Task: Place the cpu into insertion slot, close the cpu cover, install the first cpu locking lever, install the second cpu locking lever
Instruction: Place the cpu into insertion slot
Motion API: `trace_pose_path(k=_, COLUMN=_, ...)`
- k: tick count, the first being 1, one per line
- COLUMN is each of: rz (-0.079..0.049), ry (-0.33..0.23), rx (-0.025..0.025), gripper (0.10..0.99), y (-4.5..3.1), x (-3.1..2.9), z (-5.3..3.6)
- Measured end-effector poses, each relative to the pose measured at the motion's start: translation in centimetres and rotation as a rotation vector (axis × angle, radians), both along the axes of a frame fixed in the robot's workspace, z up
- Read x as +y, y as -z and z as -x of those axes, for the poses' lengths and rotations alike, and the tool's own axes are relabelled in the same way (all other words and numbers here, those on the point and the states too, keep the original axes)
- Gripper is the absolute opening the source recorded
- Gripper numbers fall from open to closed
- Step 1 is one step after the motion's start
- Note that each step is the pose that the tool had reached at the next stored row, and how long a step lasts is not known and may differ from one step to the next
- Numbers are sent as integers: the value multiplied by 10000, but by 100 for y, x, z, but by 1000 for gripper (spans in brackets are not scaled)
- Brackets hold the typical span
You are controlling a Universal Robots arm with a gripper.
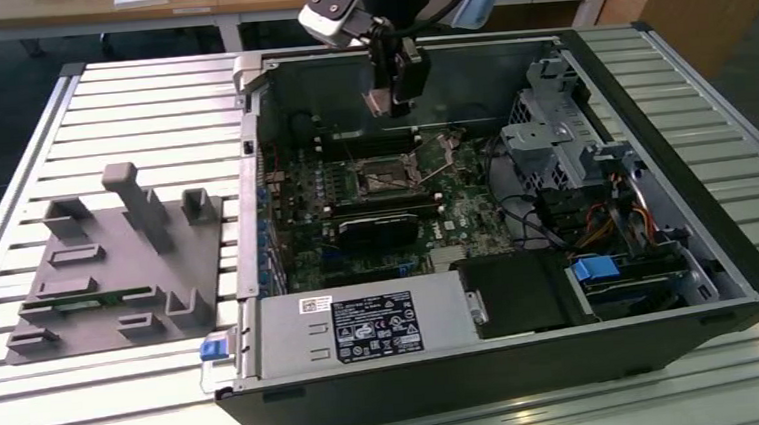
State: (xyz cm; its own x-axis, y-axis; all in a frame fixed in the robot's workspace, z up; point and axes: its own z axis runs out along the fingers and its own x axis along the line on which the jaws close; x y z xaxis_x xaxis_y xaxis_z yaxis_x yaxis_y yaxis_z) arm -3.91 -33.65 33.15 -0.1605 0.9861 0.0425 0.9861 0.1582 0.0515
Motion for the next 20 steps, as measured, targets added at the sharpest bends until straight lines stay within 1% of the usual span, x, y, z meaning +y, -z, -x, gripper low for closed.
trace_pose_path(k=4, rz=-1, ry=330, rx=11, gripper=537, y=21, x=2, z=0)
trace_pose_path(k=9, rz=0, ry=436, rx=16, gripper=537, y=57, x=2, z=0)
trace_pose_path(k=14, rz=5, ry=552, rx=38, gripper=537, y=115, x=4, z=0)
trace_pose_path(k=18, rz=19, ry=885, rx=62, gripper=537, y=164, x=10, z=0)
trace_pose_path(k=20, rz=20, ry=1019, rx=67, gripper=537, y=186, x=12, z=0)
